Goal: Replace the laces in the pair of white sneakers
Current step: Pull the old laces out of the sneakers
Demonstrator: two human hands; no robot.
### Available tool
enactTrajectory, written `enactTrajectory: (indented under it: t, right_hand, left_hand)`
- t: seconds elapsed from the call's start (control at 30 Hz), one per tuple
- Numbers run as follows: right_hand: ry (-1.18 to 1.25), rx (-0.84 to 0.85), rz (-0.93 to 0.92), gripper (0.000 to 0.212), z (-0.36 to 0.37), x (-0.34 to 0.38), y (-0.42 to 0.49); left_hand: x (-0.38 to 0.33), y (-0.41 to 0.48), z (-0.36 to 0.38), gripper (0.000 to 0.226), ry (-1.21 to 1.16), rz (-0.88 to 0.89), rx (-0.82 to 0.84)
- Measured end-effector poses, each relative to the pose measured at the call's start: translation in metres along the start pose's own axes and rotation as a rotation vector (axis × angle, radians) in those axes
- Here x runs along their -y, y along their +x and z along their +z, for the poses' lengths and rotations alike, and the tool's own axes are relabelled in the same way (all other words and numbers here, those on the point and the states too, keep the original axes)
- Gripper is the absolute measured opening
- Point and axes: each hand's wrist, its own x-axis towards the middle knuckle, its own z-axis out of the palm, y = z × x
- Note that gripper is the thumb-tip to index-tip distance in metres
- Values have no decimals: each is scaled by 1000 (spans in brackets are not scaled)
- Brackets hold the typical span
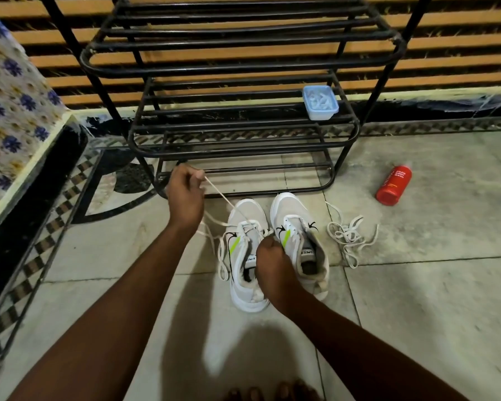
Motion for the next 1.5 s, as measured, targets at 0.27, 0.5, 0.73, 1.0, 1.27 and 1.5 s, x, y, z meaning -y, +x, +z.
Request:
enactTrajectory:
  t: [0.27, 0.5, 0.73, 1.0, 1.27, 1.5]
  right_hand:
    - [-80, 5, -68, 43, 1, -4, -3]
    - [-38, 27, -9, 38, -1, 0, -3]
    - [7, 106, -46, 29, 3, -5, -3]
    - [19, 33, -6, 34, 1, -2, 0]
    - [-10, 8, -20, 37, 3, -4, -1]
    - [17, 39, -58, 29, 5, -8, 2]
  left_hand:
    - [17, -20, 1, 15, 816, 552, 732]
    - [20, -19, -11, 14, 507, 346, 425]
    - [-1, -20, 0, 36, -509, -404, -61]
    - [29, -38, -1, 24, 821, 508, 713]
    - [33, -25, -3, 15, 668, 301, 318]
    - [53, -49, -5, 20, 346, -102, -71]
